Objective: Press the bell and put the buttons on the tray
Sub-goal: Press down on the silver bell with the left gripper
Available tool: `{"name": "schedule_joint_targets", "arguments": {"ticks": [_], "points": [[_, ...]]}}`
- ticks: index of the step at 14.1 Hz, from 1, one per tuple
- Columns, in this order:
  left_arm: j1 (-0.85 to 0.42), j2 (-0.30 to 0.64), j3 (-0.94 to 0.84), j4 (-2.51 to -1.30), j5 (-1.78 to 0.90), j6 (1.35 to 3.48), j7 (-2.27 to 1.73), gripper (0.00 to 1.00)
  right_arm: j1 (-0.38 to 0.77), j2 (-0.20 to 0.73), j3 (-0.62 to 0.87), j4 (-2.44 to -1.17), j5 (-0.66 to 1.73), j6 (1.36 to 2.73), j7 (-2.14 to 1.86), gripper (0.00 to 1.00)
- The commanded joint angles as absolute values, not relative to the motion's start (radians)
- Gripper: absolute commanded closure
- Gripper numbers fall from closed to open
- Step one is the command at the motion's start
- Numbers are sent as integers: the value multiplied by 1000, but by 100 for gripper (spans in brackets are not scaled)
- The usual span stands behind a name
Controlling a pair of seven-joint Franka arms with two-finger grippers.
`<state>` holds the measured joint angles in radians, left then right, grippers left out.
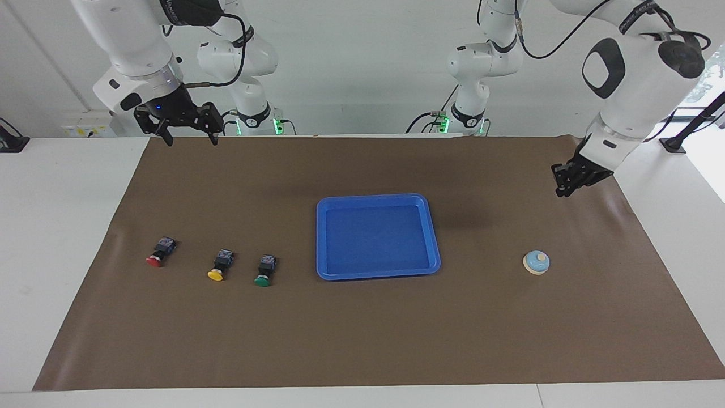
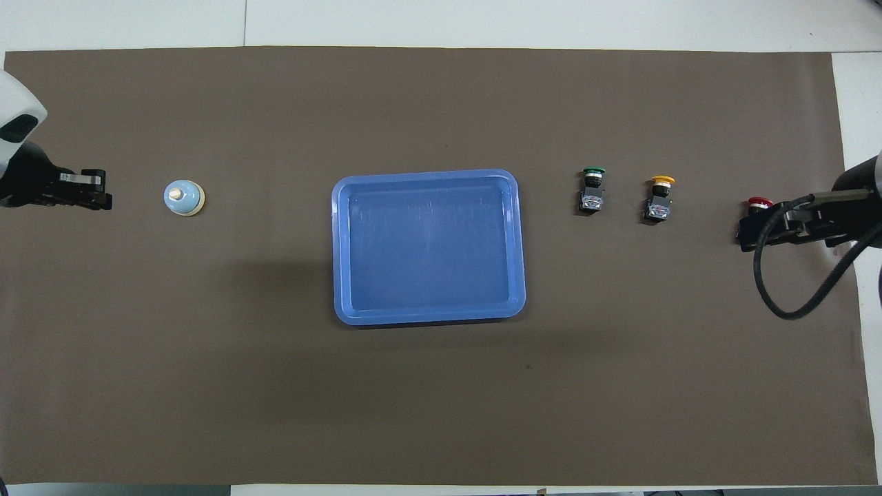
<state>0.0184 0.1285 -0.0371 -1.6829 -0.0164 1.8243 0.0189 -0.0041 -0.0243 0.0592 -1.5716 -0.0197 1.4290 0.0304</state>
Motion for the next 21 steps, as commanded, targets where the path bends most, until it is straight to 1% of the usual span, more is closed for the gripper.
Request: {"name": "schedule_joint_targets", "arguments": {"ticks": [1, 4, 6, 8, 11, 16, 20, 21], "points": [[20, 267, -35, -1666, -5, 1987, 15, 100, -15, -29, 63, -1571, -12, 1414, 11, 0], [41, 334, -34, -1678, -3, 2084, 17, 100, -15, -29, 63, -1571, -12, 1414, 11, 0], [41, 334, -32, -1722, -3, 2106, 12, 100, -15, -29, 63, -1571, -12, 1414, 11, 0], [43, 328, -34, -1741, -3, 2111, 12, 100, -15, -29, 63, -1571, -12, 1414, 11, 0], [40, 328, -34, -1793, -3, 2174, 8, 100, -15, -29, 63, -1571, -12, 1414, 11, 0], [41, 328, -34, -1831, -3, 2197, 5, 100, -14, -29, 63, -1571, -12, 1414, 11, 0], [41, 339, -32, -1925, -3, 2351, 5, 100, -15, -29, 63, -1571, -12, 1414, 11, 0], [41, 342, -32, -1927, -3, 2356, 5, 100, -15, -29, 63, -1571, -12, 1414, 11, 0]]}}
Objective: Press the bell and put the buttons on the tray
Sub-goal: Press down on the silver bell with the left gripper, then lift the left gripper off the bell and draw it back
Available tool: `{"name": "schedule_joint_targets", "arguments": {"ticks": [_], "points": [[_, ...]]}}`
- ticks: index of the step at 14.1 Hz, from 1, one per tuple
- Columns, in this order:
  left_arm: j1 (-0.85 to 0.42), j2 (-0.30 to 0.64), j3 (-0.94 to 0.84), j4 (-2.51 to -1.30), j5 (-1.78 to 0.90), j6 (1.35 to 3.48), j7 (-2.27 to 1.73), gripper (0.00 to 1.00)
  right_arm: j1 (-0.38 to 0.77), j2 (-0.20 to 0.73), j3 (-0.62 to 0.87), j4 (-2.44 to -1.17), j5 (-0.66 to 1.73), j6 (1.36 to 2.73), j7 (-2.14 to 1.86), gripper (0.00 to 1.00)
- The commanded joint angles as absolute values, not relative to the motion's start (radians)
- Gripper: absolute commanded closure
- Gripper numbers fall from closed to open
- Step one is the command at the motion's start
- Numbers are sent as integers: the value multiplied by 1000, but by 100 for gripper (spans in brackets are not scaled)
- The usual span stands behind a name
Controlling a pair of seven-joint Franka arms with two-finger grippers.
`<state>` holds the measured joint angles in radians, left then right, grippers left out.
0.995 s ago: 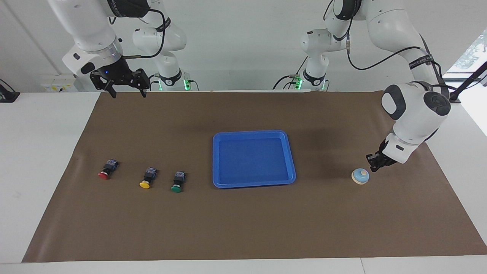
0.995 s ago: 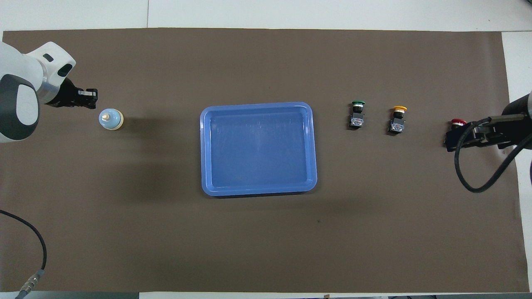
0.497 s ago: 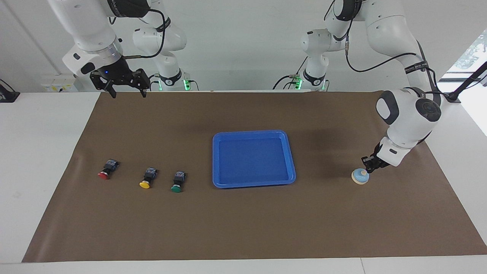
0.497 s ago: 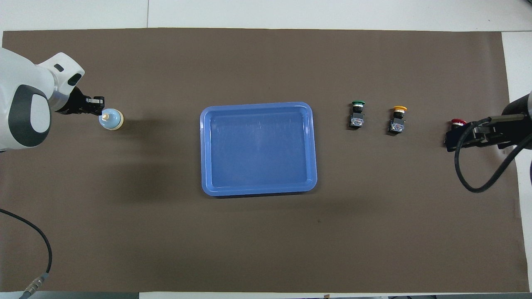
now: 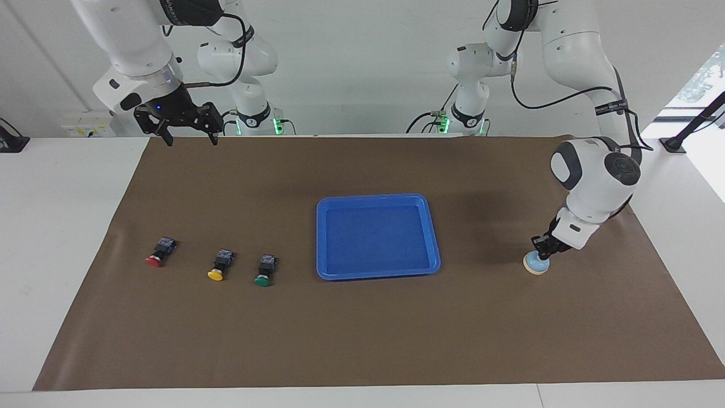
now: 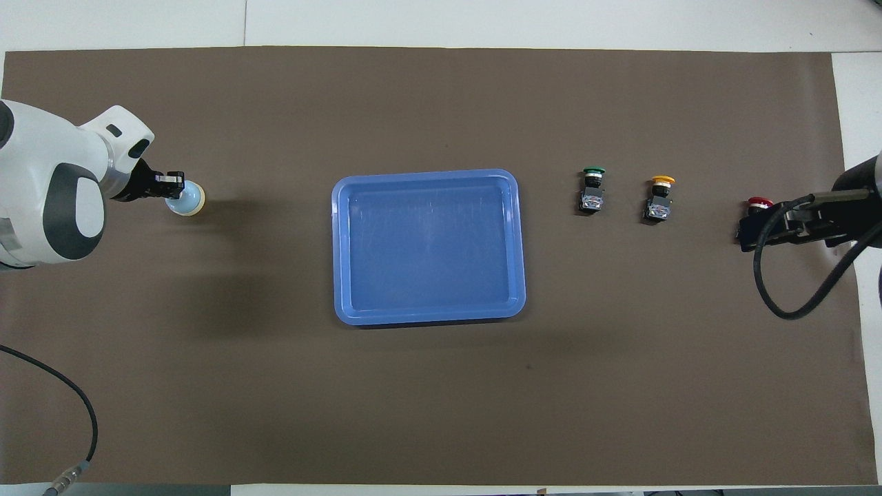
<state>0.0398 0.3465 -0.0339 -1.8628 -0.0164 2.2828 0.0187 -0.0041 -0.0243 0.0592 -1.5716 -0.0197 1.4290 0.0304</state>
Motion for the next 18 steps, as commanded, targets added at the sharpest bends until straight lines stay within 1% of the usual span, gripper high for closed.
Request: {"name": "schedule_joint_targets", "arguments": {"ticks": [1, 4, 7, 11, 15, 16, 17, 18], "points": [[41, 342, -32, -1925, -3, 2350, 5, 100, -15, -29, 63, -1571, -12, 1414, 11, 0], [41, 334, -32, -1893, -3, 2289, 6, 100, -15, -29, 63, -1571, -12, 1414, 11, 0], [40, 286, -32, -1801, -3, 2098, 5, 100, -15, -29, 63, -1571, -12, 1414, 11, 0], [29, 151, -35, -1793, -5, 1981, -6, 100, -15, -29, 63, -1572, -12, 1414, 11, 0], [35, -15, -37, -1793, -8, 1821, -5, 100, -15, -29, 63, -1571, -12, 1414, 11, 0], [32, -43, -37, -1792, -11, 1795, -6, 93, -15, -29, 63, -1571, -12, 1414, 11, 0], [32, -72, -37, -1793, -12, 1767, -6, 82, -15, -29, 63, -1572, -12, 1414, 11, 0], [31, -89, -37, -1793, -12, 1740, -5, 57, -15, -29, 63, -1571, -12, 1414, 11, 0]]}}
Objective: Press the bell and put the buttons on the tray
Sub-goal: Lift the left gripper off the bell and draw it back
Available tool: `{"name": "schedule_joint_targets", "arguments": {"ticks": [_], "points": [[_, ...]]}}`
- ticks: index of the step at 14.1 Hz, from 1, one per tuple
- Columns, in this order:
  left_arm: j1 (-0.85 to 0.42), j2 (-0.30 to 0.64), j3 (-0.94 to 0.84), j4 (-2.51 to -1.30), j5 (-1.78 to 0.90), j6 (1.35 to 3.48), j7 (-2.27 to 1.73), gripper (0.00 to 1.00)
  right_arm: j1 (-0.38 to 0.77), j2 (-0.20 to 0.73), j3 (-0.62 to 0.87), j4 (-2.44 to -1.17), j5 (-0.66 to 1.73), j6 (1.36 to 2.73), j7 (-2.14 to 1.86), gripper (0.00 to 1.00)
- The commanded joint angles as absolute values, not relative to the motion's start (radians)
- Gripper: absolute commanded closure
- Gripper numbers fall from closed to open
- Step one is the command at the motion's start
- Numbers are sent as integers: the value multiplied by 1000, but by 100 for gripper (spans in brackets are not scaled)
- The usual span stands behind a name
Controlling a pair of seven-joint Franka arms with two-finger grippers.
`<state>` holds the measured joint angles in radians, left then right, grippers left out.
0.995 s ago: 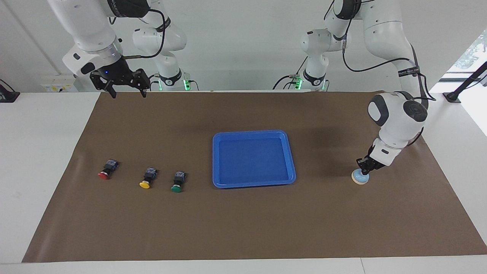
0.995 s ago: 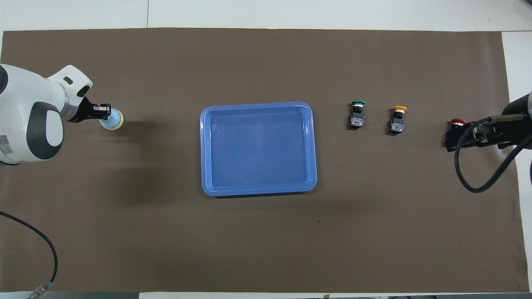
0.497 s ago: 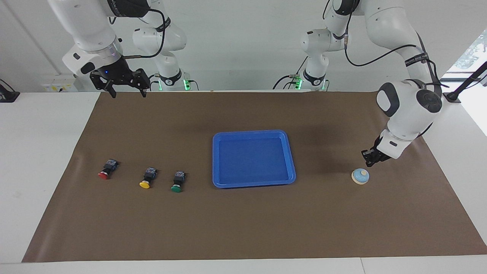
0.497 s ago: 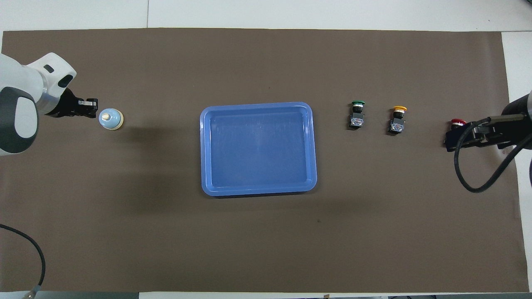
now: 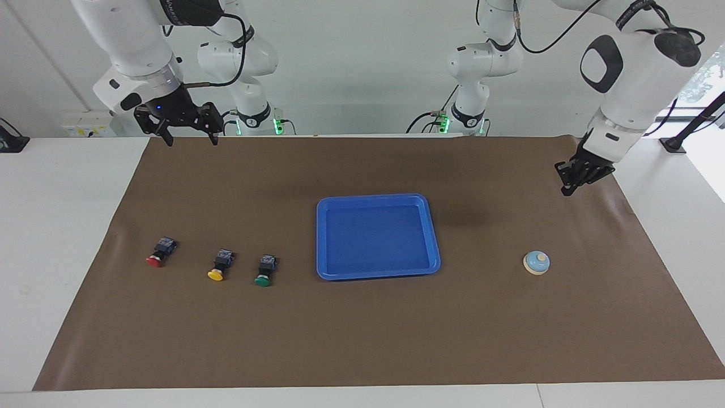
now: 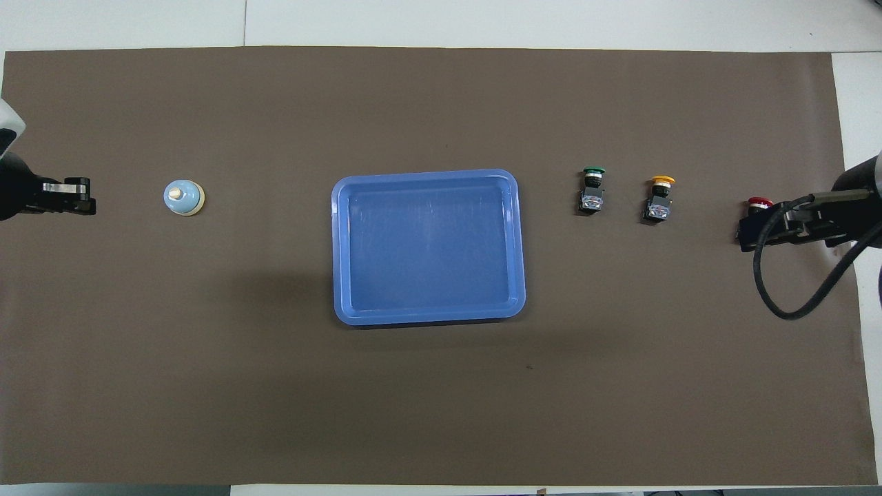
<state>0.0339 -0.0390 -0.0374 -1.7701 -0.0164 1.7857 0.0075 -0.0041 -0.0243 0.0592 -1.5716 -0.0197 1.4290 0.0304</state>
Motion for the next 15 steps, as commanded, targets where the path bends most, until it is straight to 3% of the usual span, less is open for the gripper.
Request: {"name": "schedule_joint_targets", "arguments": {"ticks": [1, 4, 8, 11, 15], "points": [[29, -100, -37, -1793, -12, 1726, -8, 1, -15, -29, 63, -1571, -12, 1414, 11, 0], [28, -117, -43, -1787, -14, 1701, -8, 0, -17, -29, 60, -1571, -12, 1413, 8, 0], [28, -54, -43, -1657, -14, 1596, -6, 0, -15, -35, 58, -1571, -14, 1407, 6, 0], [23, -51, -43, -1651, -14, 1592, -6, 0, -12, -40, 60, -1588, -12, 1416, 11, 0], [-8, -54, -45, -1660, -18, 1595, 5, 0, -5, -84, 60, -1730, -14, 1577, 15, 0]]}}
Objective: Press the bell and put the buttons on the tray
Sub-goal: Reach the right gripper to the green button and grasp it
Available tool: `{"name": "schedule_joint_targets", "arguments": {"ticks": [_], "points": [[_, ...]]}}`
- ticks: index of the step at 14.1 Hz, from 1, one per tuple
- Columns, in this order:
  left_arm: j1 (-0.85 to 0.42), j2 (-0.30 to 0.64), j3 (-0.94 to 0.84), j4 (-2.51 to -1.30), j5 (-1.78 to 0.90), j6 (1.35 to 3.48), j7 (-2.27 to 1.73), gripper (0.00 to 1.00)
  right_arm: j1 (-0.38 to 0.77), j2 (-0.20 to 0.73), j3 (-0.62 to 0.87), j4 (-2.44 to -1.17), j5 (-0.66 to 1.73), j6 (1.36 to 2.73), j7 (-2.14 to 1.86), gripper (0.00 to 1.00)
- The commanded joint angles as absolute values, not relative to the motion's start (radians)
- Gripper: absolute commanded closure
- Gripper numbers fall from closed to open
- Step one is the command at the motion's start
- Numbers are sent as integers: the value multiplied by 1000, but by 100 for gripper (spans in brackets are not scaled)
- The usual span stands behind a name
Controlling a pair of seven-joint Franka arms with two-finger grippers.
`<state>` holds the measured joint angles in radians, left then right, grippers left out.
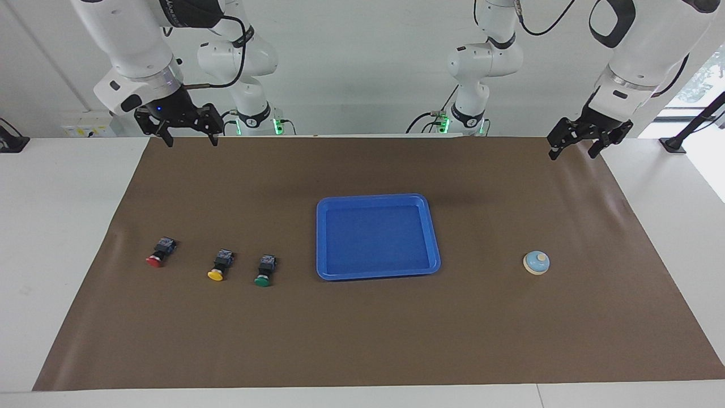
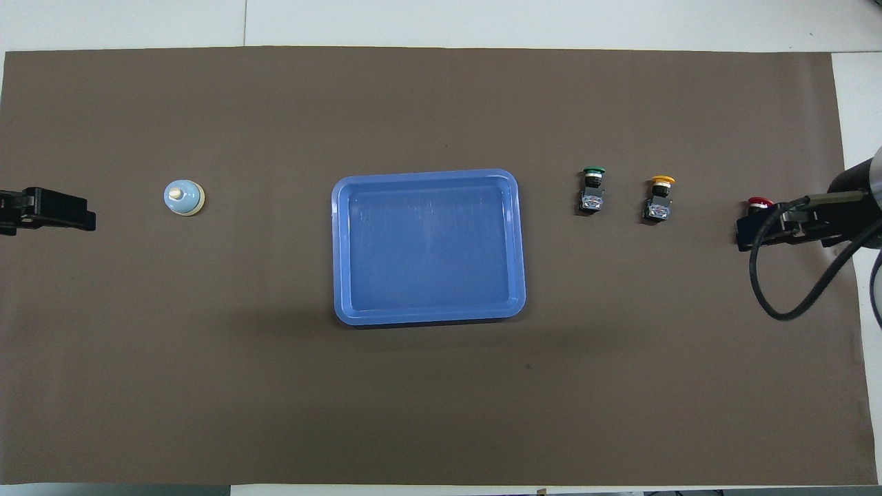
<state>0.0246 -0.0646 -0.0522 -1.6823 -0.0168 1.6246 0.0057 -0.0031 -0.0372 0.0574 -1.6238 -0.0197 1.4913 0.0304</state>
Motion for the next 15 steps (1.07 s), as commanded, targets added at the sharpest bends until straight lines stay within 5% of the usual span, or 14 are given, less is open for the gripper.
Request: {"name": "schedule_joint_targets", "arguments": {"ticks": [1, 15], "points": [[-9, -55, -44, -1660, -18, 1588, 5, 0, -3, -84, 60, -1764, -14, 1619, 17, 0], [0, -63, -41, -1661, -35, 1534, 6, 0, 70, 176, 61, -1976, -18, 2183, 241, 0]]}}
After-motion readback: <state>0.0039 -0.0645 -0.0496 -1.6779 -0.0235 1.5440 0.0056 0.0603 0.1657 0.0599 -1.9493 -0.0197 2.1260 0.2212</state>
